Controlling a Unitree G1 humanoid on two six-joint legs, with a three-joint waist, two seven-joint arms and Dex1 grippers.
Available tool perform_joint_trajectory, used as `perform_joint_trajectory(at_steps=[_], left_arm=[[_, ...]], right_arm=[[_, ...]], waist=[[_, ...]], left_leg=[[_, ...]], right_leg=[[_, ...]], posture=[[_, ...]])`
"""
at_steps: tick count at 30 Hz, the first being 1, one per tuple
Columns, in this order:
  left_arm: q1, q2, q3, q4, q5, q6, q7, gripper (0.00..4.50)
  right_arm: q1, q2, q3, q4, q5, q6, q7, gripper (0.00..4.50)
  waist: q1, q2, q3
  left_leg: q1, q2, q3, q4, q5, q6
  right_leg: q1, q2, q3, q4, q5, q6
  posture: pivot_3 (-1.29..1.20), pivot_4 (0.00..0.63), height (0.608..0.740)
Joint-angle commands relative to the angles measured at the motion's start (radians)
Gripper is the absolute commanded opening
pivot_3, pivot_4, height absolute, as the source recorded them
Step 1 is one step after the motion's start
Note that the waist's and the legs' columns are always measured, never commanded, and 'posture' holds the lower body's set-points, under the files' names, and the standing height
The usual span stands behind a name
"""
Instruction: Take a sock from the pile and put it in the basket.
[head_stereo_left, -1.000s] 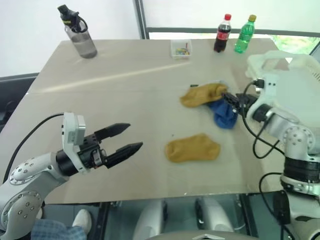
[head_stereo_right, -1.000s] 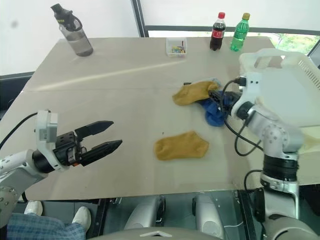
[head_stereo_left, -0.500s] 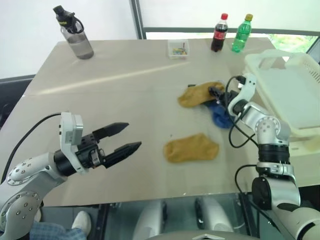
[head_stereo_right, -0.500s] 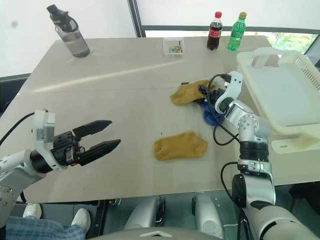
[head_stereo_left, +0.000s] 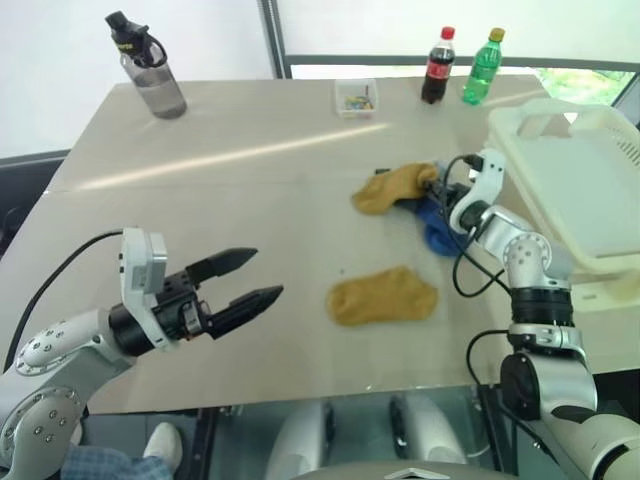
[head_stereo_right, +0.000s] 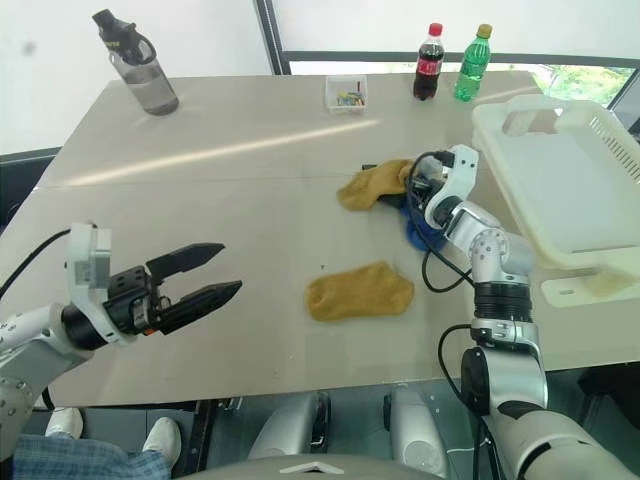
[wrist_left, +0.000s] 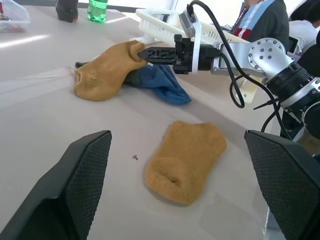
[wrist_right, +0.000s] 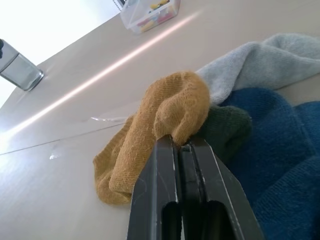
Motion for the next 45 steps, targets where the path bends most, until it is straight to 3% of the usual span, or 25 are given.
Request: perform_joint_trajectory(at_steps=[1,10,19,28,31,35,41,45], left_arm=[[0.004,0.000,0.025,-0.033,-0.025,-0.016,-0.002,4.50],[0.038,0.017,0.036,-0.042,-0.057,0.005,-0.021,4.50],[0.103,0.061,0.047,-0.031,-0.055,0.013,-0.092,4.50],[0.122,0.077,0.040,-0.023,-0.045,0.018,-0.140,4.50],[0.110,0.080,0.041,-0.015,-0.046,0.021,-0.142,4.50],[0.107,0.079,0.042,-0.014,-0.047,0.023,-0.144,4.50],[0.101,0.074,0.034,-0.014,-0.047,0.022,-0.141,4.50],[0.095,0.072,0.028,-0.012,-0.044,0.022,-0.141,4.50]], right_arm=[[0.010,-0.013,0.027,-0.120,0.040,0.066,0.041,0.08],[0.135,-0.132,0.057,-0.412,0.221,0.436,0.116,0.08],[0.247,-0.228,0.015,-0.577,0.391,0.636,0.171,0.08],[0.242,-0.186,0.039,-0.632,0.396,0.597,0.115,0.08],[0.211,-0.174,-0.016,-0.622,0.432,0.572,0.115,0.08],[0.184,-0.261,-0.104,-0.556,0.452,0.561,0.142,0.08],[0.220,-0.437,-0.125,-0.556,0.486,0.561,0.264,0.08],[0.182,-0.462,-0.142,-0.556,0.531,0.549,0.280,0.08]], waist=[[0.000,0.000,0.000],[0.003,0.000,0.000],[0.001,0.000,0.000],[0.000,0.000,0.000],[0.000,0.000,0.000],[0.006,0.000,0.000],[0.006,0.000,0.000],[-0.001,0.000,0.000]], left_leg=[[0.000,0.000,0.000,0.000,0.000,0.000],[0.000,0.000,-0.001,0.000,0.000,0.000],[0.000,0.001,0.000,0.000,0.000,0.000],[0.000,0.001,0.000,0.000,0.000,0.000],[0.000,0.001,0.001,0.000,0.000,0.000],[-0.001,0.000,0.000,0.000,0.000,0.000],[-0.001,0.000,0.001,0.000,0.000,0.000],[0.000,0.002,0.002,0.000,0.000,0.000]], right_leg=[[0.000,0.000,0.000,0.000,0.000,0.000],[0.000,-0.001,0.000,0.000,0.000,0.000],[0.000,0.000,0.000,-0.001,0.000,0.000],[0.000,0.000,0.000,-0.001,0.000,0.000],[0.000,0.000,0.000,-0.001,0.000,0.000],[0.000,0.000,0.000,-0.001,0.000,0.000],[0.000,0.000,-0.001,-0.003,0.000,0.000],[0.000,0.001,0.001,-0.002,0.000,0.000]], posture=[[0.00,0.150,0.740],[0.00,0.150,0.740],[0.00,0.150,0.740],[0.00,0.150,0.740],[0.00,0.150,0.740],[0.00,0.150,0.740],[0.00,0.150,0.740],[0.00,0.150,0.740]])
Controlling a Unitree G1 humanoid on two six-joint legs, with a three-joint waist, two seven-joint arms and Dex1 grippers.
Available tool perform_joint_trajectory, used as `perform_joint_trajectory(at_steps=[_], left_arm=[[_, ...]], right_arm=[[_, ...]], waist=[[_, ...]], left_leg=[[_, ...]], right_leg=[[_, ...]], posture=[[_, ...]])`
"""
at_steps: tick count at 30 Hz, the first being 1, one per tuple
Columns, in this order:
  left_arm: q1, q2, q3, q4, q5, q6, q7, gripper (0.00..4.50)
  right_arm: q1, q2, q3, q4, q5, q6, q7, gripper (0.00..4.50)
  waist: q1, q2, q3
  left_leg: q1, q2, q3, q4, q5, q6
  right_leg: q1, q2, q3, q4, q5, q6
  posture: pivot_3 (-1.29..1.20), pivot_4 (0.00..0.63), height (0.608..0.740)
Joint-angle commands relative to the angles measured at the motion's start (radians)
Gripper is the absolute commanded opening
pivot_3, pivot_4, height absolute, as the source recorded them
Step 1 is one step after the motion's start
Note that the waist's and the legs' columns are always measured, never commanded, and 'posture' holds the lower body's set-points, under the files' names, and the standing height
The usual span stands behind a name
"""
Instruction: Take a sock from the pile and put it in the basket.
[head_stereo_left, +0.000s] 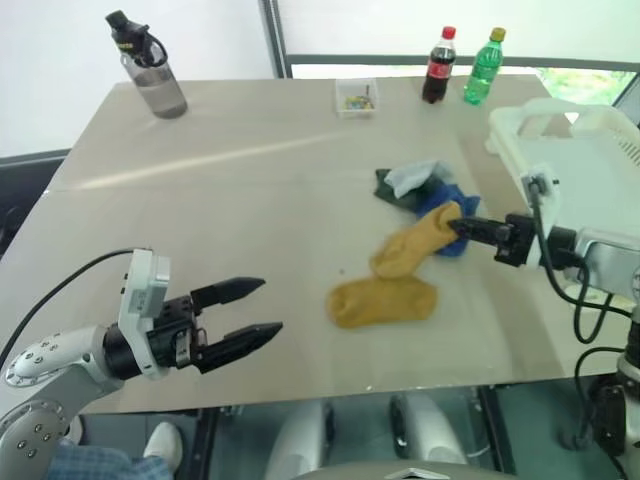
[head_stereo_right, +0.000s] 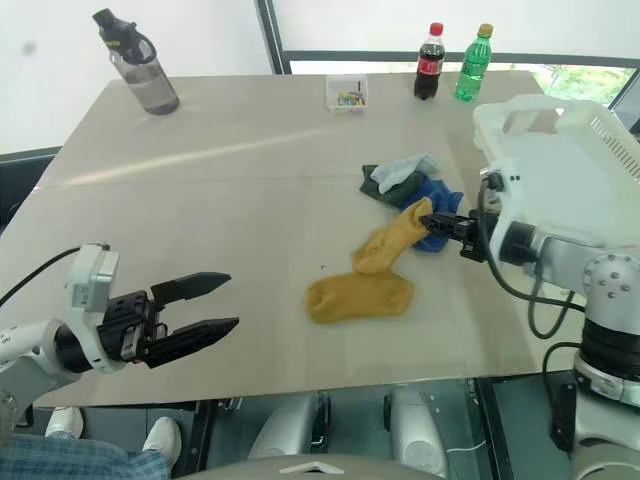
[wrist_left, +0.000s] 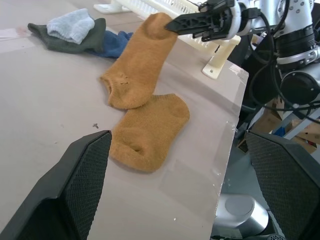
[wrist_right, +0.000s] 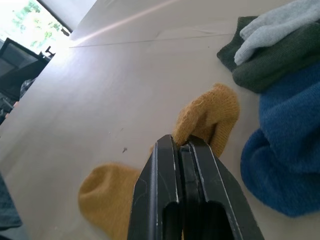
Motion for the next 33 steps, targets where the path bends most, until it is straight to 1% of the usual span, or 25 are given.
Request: perform_joint_trajectory(at_steps=[1,6,8,10,14,18,20,22,25,29,31,32,33], left_arm=[[-0.006,0.004,0.010,-0.005,-0.008,-0.005,-0.007,4.50],[-0.009,0.001,0.005,-0.006,-0.008,-0.005,-0.005,4.50],[-0.011,0.000,0.003,-0.006,-0.009,-0.005,-0.003,4.50],[-0.011,-0.001,0.003,-0.008,-0.011,-0.005,-0.001,4.50],[-0.012,-0.002,0.002,-0.009,-0.013,-0.006,0.002,4.50],[-0.009,-0.004,0.004,-0.014,-0.014,-0.005,0.005,4.50],[-0.008,-0.004,0.005,-0.015,-0.017,-0.005,0.007,4.50],[-0.006,-0.005,0.005,-0.016,-0.016,-0.005,0.007,4.50],[-0.009,-0.006,0.002,-0.015,-0.015,-0.006,0.010,4.50],[-0.005,-0.011,0.001,-0.018,-0.015,-0.008,0.010,4.50],[-0.005,-0.013,-0.001,-0.018,-0.014,-0.009,0.011,4.50],[-0.006,-0.014,-0.004,-0.018,-0.013,-0.010,0.012,4.50],[-0.007,-0.015,-0.005,-0.018,-0.013,-0.011,0.012,4.50]], right_arm=[[-0.051,-0.017,-0.032,-0.034,0.067,-0.022,0.026,0.08],[-0.127,0.045,0.012,-0.075,0.150,-0.028,-0.011,0.08],[-0.146,0.077,0.054,-0.091,0.167,-0.029,-0.020,0.08],[-0.150,0.104,0.121,-0.107,0.153,-0.027,-0.033,0.08],[-0.114,0.118,0.287,-0.117,0.026,-0.052,-0.054,0.08],[-0.099,0.173,0.457,-0.091,-0.137,-0.121,-0.097,0.08],[-0.098,0.206,0.511,-0.070,-0.207,-0.156,-0.113,0.08],[-0.097,0.253,0.536,-0.036,-0.272,-0.209,-0.137,0.08],[-0.107,0.341,0.530,0.035,-0.369,-0.293,-0.207,0.08],[-0.108,0.429,0.489,0.044,-0.371,-0.322,-0.212,0.08],[-0.103,0.449,0.480,0.031,-0.348,-0.305,-0.191,0.66],[-0.098,0.448,0.483,0.019,-0.338,-0.292,-0.177,0.84],[-0.094,0.447,0.486,0.011,-0.333,-0.282,-0.166,1.26]], waist=[[0.000,0.000,0.000],[0.001,0.000,0.000],[0.002,0.000,0.000],[0.002,0.000,0.000],[0.003,-0.001,0.000],[0.002,-0.001,0.000],[0.000,-0.001,0.000],[0.001,-0.001,0.000],[0.001,-0.001,0.000],[0.002,-0.001,0.000],[0.001,-0.001,0.000],[0.001,-0.001,0.000],[0.002,-0.001,0.000]], left_leg=[[0.000,0.000,0.000,0.000,0.000,0.000],[0.000,0.000,0.000,0.000,0.000,0.000],[0.000,0.000,0.000,0.000,0.000,0.000],[0.000,0.000,0.000,0.000,0.000,0.000],[0.000,0.000,-0.001,0.000,0.000,0.000],[-0.001,0.000,-0.001,0.000,0.000,0.000],[-0.001,0.000,-0.001,0.000,0.000,0.000],[-0.001,0.000,-0.001,0.000,0.000,0.000],[-0.001,0.000,-0.001,0.000,0.000,0.000],[-0.001,0.000,-0.001,0.000,0.000,0.000],[-0.001,0.000,-0.001,0.000,0.000,0.000],[-0.001,0.000,-0.002,0.000,0.000,0.000],[-0.001,0.000,-0.001,0.000,0.000,0.000]], right_leg=[[0.000,0.000,0.000,0.000,0.000,0.000],[0.000,0.000,0.001,0.000,0.000,0.000],[0.000,0.000,0.000,0.000,0.000,0.000],[0.000,0.000,0.000,0.000,0.000,0.000],[0.000,0.000,0.000,0.000,0.000,0.000],[-0.001,-0.001,0.000,0.000,0.000,0.000],[-0.001,0.000,0.000,0.000,0.000,0.000],[-0.001,0.000,0.000,0.000,0.000,0.000],[-0.001,0.000,0.000,0.000,0.000,0.000],[-0.001,-0.001,0.000,0.001,0.000,0.000],[-0.001,-0.001,0.000,0.001,0.000,0.000],[-0.001,-0.001,0.000,0.001,0.000,0.000],[-0.001,-0.001,0.000,0.001,0.000,0.000]], posture=[[0.00,0.150,0.740],[0.00,0.150,0.740],[0.00,0.150,0.740],[0.00,0.150,0.740],[0.00,0.150,0.740],[0.00,0.150,0.740],[0.00,0.150,0.740],[0.00,0.150,0.740],[0.00,0.150,0.740],[0.00,0.150,0.740],[0.00,0.150,0.740],[0.00,0.150,0.740],[0.00,0.150,0.740]])
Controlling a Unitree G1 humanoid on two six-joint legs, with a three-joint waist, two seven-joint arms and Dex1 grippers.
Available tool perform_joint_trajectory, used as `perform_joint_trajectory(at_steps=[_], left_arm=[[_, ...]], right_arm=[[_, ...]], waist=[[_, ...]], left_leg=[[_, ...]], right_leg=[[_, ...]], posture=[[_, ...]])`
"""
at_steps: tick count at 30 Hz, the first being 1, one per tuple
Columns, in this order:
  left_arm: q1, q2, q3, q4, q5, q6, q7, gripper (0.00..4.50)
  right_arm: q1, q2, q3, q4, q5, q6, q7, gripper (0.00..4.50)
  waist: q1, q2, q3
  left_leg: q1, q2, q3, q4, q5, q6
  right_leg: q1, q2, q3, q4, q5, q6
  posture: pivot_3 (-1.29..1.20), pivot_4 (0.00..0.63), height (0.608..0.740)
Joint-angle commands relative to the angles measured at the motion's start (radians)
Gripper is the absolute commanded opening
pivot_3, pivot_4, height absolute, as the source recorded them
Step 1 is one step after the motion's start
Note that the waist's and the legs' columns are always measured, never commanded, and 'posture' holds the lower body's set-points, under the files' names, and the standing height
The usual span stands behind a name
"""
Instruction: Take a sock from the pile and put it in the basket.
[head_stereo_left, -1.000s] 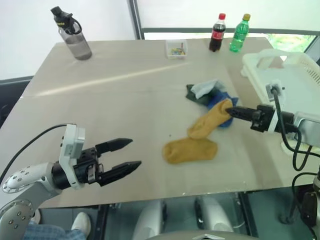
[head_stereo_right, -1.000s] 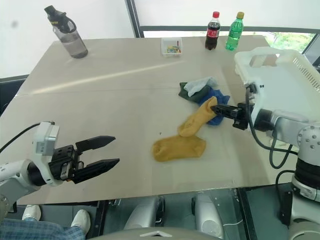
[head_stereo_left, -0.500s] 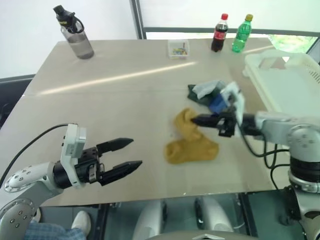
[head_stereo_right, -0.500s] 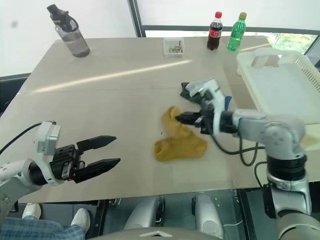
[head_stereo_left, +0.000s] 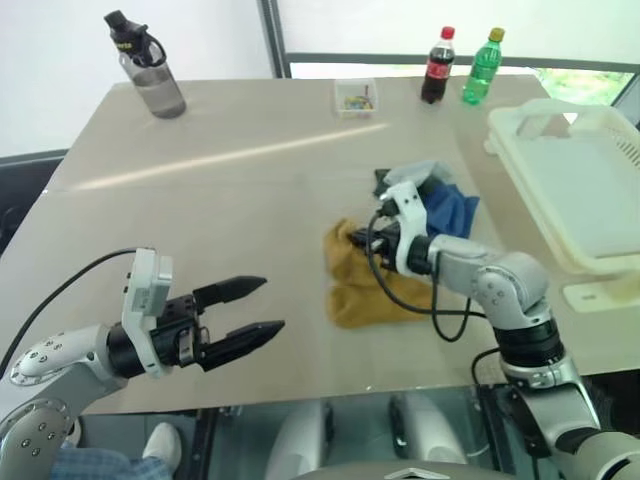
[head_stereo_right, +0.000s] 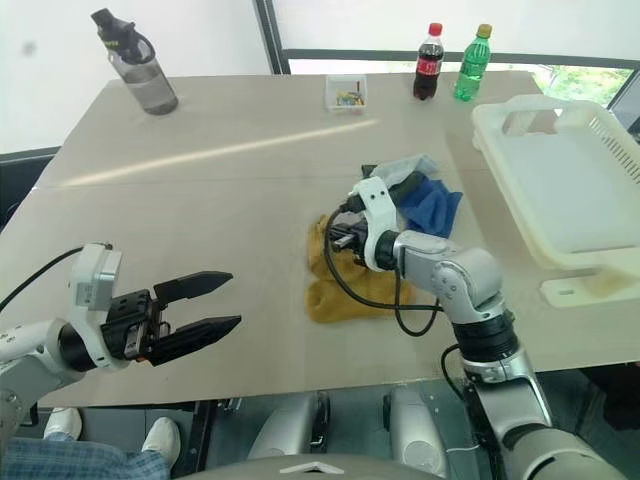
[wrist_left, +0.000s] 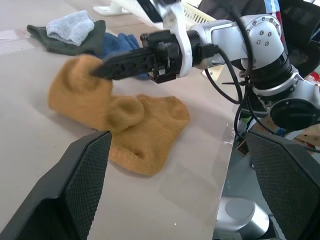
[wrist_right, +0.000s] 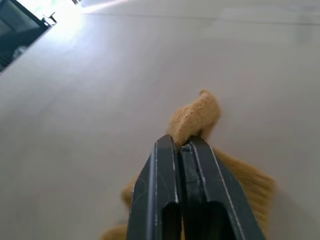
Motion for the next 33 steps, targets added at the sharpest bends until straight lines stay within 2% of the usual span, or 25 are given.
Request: perform_joint_trajectory(at_steps=[1,5,12,16,18,23,33], left_arm=[[-0.003,-0.007,0.006,-0.019,-0.013,-0.011,-0.002,4.50],[-0.007,-0.008,0.001,-0.017,-0.014,-0.010,-0.002,4.50],[-0.020,-0.010,-0.006,-0.007,-0.008,-0.012,0.002,4.50],[-0.055,-0.013,-0.012,0.023,-0.012,0.007,0.048,4.50],[-0.097,-0.029,-0.047,0.062,0.033,0.002,0.100,4.50],[-0.331,-0.122,-0.167,0.280,0.158,-0.007,0.255,4.50],[-0.577,-0.244,-0.273,0.647,0.300,-0.011,0.269,4.50]], right_arm=[[0.005,0.001,-0.022,-0.064,0.036,0.022,0.038,1.62],[0.012,0.002,-0.057,-0.085,0.080,0.063,0.051,3.56],[0.029,-0.064,-0.126,-0.134,0.127,0.119,0.072,3.56],[0.055,-0.087,-0.197,-0.164,0.172,0.194,0.039,3.56],[0.089,-0.101,-0.215,-0.186,0.190,0.233,0.031,3.56],[0.169,-0.114,-0.209,-0.193,0.164,0.273,-0.006,3.56],[0.222,-0.060,-0.227,-0.196,0.141,0.287,-0.077,3.56]], waist=[[0.001,0.000,0.000],[0.000,0.000,0.000],[0.001,0.000,0.000],[0.001,0.000,0.000],[0.002,0.000,0.000],[0.005,0.000,0.000],[0.000,-0.002,0.000]], left_leg=[[0.000,0.000,0.000,0.000,0.000,0.000],[0.000,0.000,0.000,0.000,0.000,0.000],[0.000,0.000,0.000,0.000,0.000,0.000],[0.000,0.000,0.000,0.000,0.000,0.000],[0.000,0.000,0.000,0.000,0.000,0.000],[0.001,-0.001,0.000,0.001,0.000,0.000],[0.001,-0.002,0.000,0.003,0.000,0.000]], right_leg=[[0.000,0.000,0.000,0.000,0.000,0.000],[0.000,0.000,0.000,0.000,0.000,0.000],[0.000,0.000,0.000,0.000,0.000,0.000],[0.000,0.000,0.000,0.000,0.000,0.000],[0.000,0.000,0.000,0.000,0.000,0.000],[0.001,0.000,-0.001,0.002,0.000,0.000],[0.001,0.001,-0.001,0.004,0.000,0.000]], posture=[[0.00,0.150,0.740],[0.00,0.150,0.740],[0.00,0.150,0.740],[0.00,0.150,0.740],[0.00,0.150,0.740],[0.00,0.150,0.740],[0.00,0.150,0.740]])
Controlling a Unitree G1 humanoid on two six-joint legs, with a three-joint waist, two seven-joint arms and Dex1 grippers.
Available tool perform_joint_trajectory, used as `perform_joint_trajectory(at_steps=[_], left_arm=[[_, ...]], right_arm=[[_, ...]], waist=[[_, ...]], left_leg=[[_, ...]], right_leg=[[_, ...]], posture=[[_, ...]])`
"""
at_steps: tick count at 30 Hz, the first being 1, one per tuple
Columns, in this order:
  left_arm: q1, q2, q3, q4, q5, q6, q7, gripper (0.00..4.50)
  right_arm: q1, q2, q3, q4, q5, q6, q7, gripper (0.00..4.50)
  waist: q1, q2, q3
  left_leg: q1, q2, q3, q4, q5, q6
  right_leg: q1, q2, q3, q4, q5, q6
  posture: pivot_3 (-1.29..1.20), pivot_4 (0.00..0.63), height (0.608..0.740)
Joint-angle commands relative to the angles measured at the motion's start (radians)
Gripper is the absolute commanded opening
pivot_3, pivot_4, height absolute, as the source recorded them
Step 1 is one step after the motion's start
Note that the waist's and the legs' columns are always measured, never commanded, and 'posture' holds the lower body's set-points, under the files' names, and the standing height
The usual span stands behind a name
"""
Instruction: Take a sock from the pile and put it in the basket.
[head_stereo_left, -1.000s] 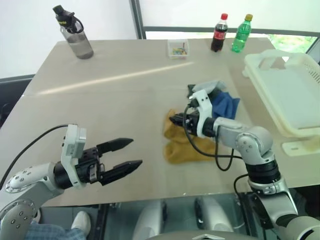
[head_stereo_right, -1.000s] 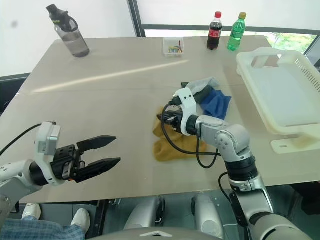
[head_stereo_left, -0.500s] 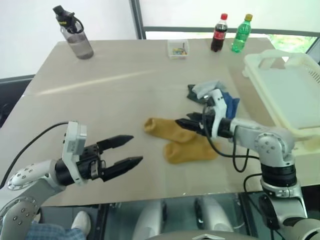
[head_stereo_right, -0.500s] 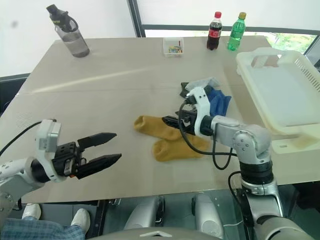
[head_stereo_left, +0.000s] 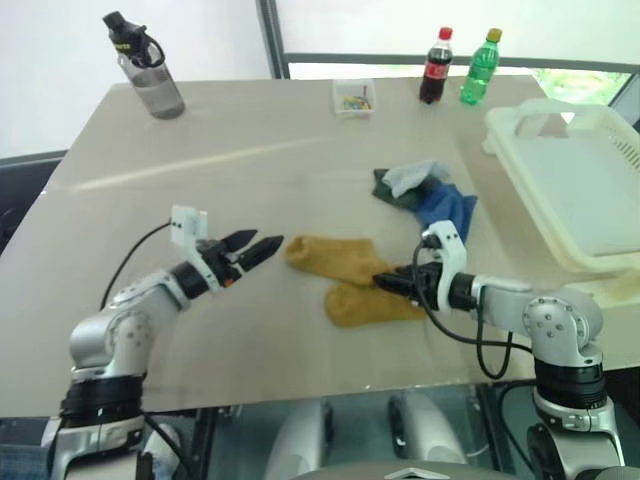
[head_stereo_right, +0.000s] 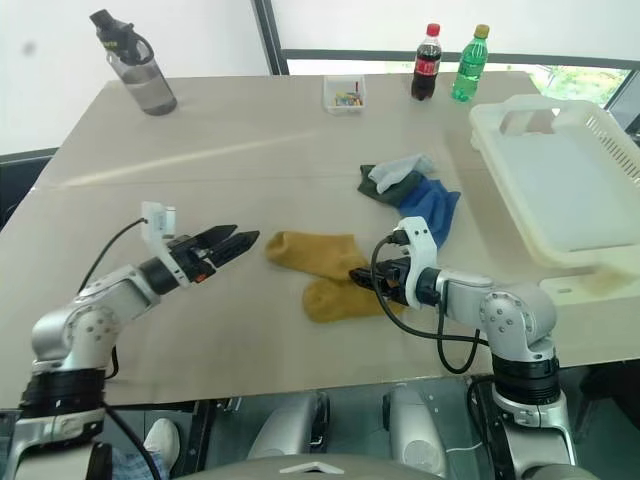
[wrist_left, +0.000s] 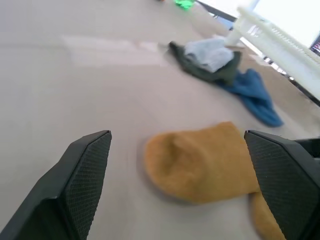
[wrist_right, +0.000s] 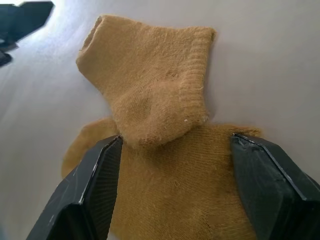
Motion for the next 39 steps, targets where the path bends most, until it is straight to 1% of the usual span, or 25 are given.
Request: perform_joint_trajectory(at_steps=[1,5,10,15,19,20,23,29,32,36,39], left_arm=[[-0.064,-0.026,-0.038,0.072,0.042,-0.001,-0.021,4.50],[-0.105,-0.042,-0.109,0.147,0.096,-0.003,-0.090,4.50],[-0.146,-0.055,-0.155,0.219,0.151,-0.010,-0.150,4.50],[-0.160,-0.048,-0.159,0.234,0.184,0.048,-0.124,4.50],[-0.142,-0.032,-0.116,0.183,0.123,0.186,-0.113,4.50],[-0.136,-0.022,-0.093,0.164,0.084,0.259,-0.106,4.50],[-0.146,-0.020,0.003,0.153,-0.035,0.458,-0.061,4.50],[-0.184,-0.034,0.169,0.175,-0.166,0.702,0.050,4.50],[-0.181,-0.050,0.189,0.180,-0.155,0.734,0.105,4.50],[-0.212,-0.114,0.212,0.204,-0.156,0.754,0.164,4.50],[-0.225,-0.151,0.207,0.208,-0.153,0.761,0.179,4.50]], right_arm=[[0.000,0.021,-0.022,-0.023,-0.001,0.001,-0.021,3.56],[0.000,0.036,-0.015,-0.019,-0.021,-0.012,-0.033,3.56],[0.006,0.031,0.007,-0.033,-0.045,-0.019,-0.034,3.56],[0.012,0.031,0.010,-0.053,-0.061,-0.023,-0.038,3.56],[0.018,0.033,0.010,-0.067,-0.070,-0.023,-0.042,3.56],[0.020,0.037,0.010,-0.070,-0.071,-0.023,-0.044,3.56],[0.022,0.045,0.011,-0.076,-0.075,-0.025,-0.048,3.56],[0.028,0.050,0.013,-0.083,-0.086,-0.028,-0.050,3.56],[0.032,0.052,0.016,-0.089,-0.091,-0.028,-0.050,3.56],[0.033,0.059,0.018,-0.092,-0.095,-0.028,-0.052,3.56],[0.032,0.062,0.019,-0.096,-0.098,-0.026,-0.051,3.56]], waist=[[0.001,0.000,0.000],[0.001,0.000,0.000],[0.002,0.000,-0.001],[0.005,0.000,-0.001],[0.003,0.000,-0.001],[0.002,0.000,-0.001],[-0.002,0.000,-0.001],[-0.001,-0.001,-0.001],[-0.001,-0.001,-0.001],[0.004,-0.001,-0.001],[0.008,-0.001,-0.001]], left_leg=[[0.000,0.000,0.000,0.000,0.000,0.000],[0.000,0.000,0.000,0.001,0.000,0.000],[0.001,0.000,0.000,0.001,0.000,0.000],[0.001,0.000,-0.001,0.003,0.000,0.000],[0.002,0.000,0.000,0.004,0.000,0.000],[0.002,0.000,0.000,0.004,0.000,0.000],[0.002,0.000,-0.001,0.004,0.000,0.000],[0.002,0.000,-0.001,0.004,0.000,0.000],[0.002,0.000,-0.001,0.004,0.000,0.000],[0.002,-0.001,-0.002,0.004,0.000,0.000],[0.003,-0.002,-0.002,0.004,0.000,0.000]], right_leg=[[0.000,0.000,0.000,0.000,0.000,0.000],[0.000,0.000,0.000,0.001,0.000,0.000],[0.000,0.000,0.000,0.002,0.000,0.000],[0.001,-0.001,0.000,0.005,0.000,0.000],[0.001,-0.001,0.001,0.007,0.000,0.000],[0.001,-0.001,0.001,0.007,0.000,0.000],[0.000,-0.001,0.001,0.008,0.000,0.000],[0.000,-0.001,0.000,0.009,0.000,0.000],[0.000,-0.001,0.000,0.009,0.000,0.000],[0.000,-0.002,0.000,0.009,0.000,0.000],[0.000,-0.002,0.000,0.009,0.000,0.000]], posture=[[0.00,0.150,0.740],[0.00,0.150,0.740],[0.00,0.150,0.740],[0.00,0.150,0.740],[0.00,0.150,0.740],[0.00,0.150,0.740],[0.00,0.150,0.740],[0.00,0.150,0.740],[0.00,0.150,0.740],[0.00,0.150,0.740],[0.00,0.150,0.740]])
